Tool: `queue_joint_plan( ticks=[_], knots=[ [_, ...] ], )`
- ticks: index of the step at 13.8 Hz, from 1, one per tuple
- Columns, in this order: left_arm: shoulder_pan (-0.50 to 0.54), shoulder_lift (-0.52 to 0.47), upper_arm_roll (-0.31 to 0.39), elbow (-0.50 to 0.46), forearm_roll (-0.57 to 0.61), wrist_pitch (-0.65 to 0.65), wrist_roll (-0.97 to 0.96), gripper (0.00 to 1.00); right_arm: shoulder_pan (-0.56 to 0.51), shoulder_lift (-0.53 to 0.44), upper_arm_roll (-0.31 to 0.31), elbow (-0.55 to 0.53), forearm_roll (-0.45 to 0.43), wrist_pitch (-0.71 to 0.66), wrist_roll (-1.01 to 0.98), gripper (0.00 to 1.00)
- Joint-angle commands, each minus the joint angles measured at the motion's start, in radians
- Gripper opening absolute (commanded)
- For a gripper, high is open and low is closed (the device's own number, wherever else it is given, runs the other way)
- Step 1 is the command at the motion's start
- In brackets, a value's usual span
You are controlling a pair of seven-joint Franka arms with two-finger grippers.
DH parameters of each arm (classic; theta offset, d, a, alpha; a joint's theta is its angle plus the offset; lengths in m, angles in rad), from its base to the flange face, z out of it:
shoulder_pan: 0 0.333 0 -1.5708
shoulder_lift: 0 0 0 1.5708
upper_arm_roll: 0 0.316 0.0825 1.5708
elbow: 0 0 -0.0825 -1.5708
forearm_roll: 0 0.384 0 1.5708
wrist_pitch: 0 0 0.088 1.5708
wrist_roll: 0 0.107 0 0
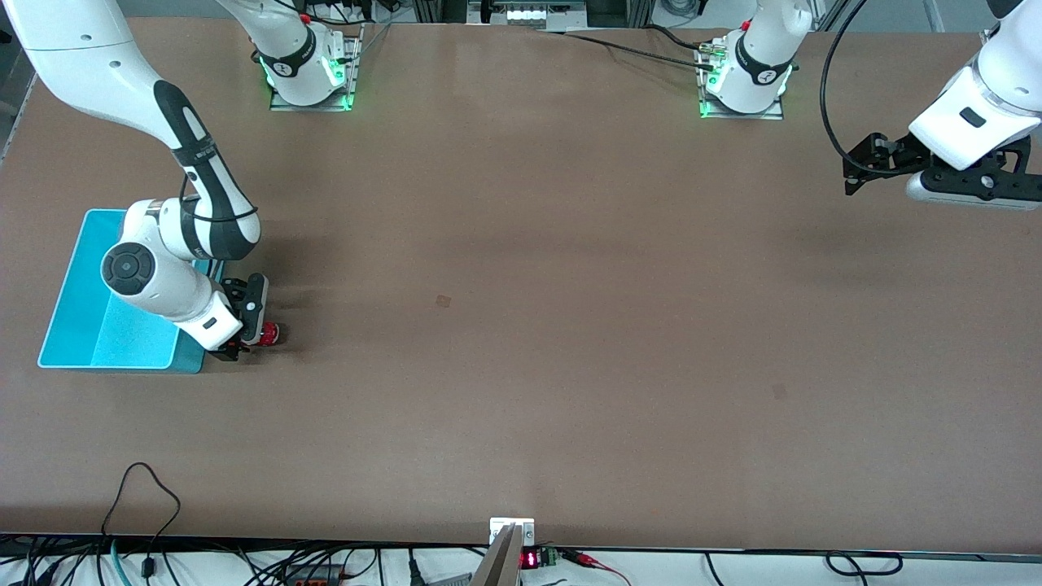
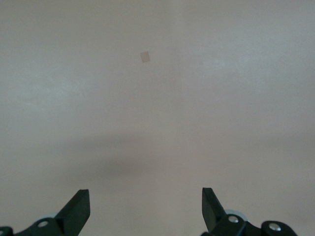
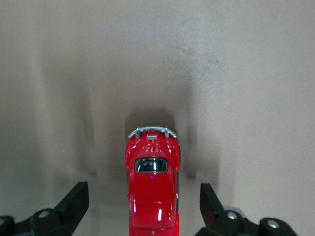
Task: Wind red beetle toy and store in blue box
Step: 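Lower the right gripper and grasp the red car, then lift the car with the right gripper over the blue box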
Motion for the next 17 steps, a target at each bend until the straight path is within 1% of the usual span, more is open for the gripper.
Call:
queue_joint_plan(
  ticks=[1, 6, 7, 8, 9, 10, 11, 13, 16, 17],
  knots=[
    [-0.006, 0.015, -0.001, 0.035, 0.007, -0.016, -0.006, 1.00, -0.021, 0.010, 0.018, -0.010, -0.013, 0.032, -0.014, 1.00],
    [-0.004, 0.019, -0.001, 0.037, 0.006, -0.013, -0.006, 1.00, -0.023, 0.025, 0.018, -0.010, -0.013, 0.048, -0.014, 1.00],
    [-0.003, 0.023, -0.001, 0.039, 0.004, -0.013, -0.006, 1.00, -0.023, 0.025, 0.018, -0.010, -0.013, 0.048, -0.014, 0.94],
    [-0.004, 0.031, -0.001, 0.046, 0.007, -0.002, -0.006, 1.00, -0.023, 0.025, 0.018, -0.010, -0.013, 0.048, -0.014, 0.78],
    [-0.004, 0.034, -0.001, 0.055, 0.007, 0.000, -0.006, 1.00, -0.023, 0.025, 0.018, -0.010, -0.013, 0.048, -0.012, 0.48],
    [-0.004, 0.034, -0.001, 0.055, 0.007, -0.002, -0.006, 1.00, -0.023, 0.025, 0.018, -0.010, -0.011, 0.048, -0.011, 0.26],
    [-0.003, 0.034, -0.001, 0.054, 0.006, -0.005, -0.006, 1.00, -0.021, 0.025, 0.018, -0.010, -0.011, 0.046, -0.009, 0.11],
    [0.000, 0.034, -0.001, 0.052, 0.006, -0.013, -0.006, 1.00, -0.020, 0.024, 0.018, -0.010, -0.011, 0.045, -0.006, 0.00],
    [-0.007, 0.034, -0.001, 0.051, 0.006, -0.013, -0.013, 1.00, -0.015, 0.016, 0.024, -0.005, -0.008, 0.043, 0.003, 0.00],
    [-0.007, 0.040, -0.001, 0.052, 0.006, -0.013, -0.006, 1.00, -0.012, 0.005, 0.045, 0.005, 0.007, 0.037, 0.032, 0.00]
  ],
)
